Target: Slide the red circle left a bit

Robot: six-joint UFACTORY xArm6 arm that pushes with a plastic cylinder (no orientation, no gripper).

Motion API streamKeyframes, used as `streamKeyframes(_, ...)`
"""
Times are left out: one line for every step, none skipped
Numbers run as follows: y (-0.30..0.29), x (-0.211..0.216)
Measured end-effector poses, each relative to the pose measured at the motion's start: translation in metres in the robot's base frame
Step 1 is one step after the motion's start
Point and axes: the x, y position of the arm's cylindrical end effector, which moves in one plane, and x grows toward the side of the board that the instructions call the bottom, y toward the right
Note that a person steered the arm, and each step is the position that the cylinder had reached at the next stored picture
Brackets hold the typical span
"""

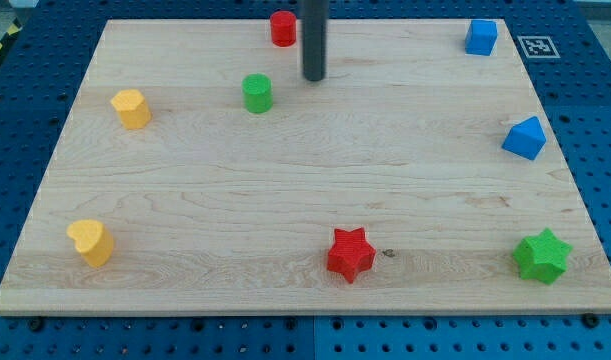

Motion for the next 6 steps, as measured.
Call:
streamKeyframes(0.038, -0.042)
streamKeyframes(0.034, -0.084)
streamKeyframes(0.003, -0.096)
streamKeyframes(-0.035, -0.096)
streamKeyframes(-0.065, -0.096)
streamKeyframes(-0.088, -0.098)
